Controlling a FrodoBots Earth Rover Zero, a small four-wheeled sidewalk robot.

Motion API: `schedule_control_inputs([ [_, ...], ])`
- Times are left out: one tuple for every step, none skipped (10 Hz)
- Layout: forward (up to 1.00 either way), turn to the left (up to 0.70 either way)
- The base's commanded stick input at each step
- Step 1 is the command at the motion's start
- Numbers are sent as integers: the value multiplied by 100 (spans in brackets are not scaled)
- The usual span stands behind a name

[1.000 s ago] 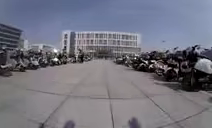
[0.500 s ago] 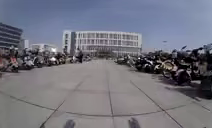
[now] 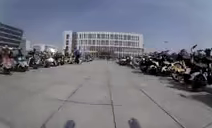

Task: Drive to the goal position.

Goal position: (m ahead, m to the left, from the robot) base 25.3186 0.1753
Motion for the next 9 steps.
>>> schedule_control_inputs([
  [100,0],
  [100,0],
  [100,0],
  [100,-18],
  [100,-27],
  [100,-27],
  [100,0],
  [100,0],
  [100,0],
])
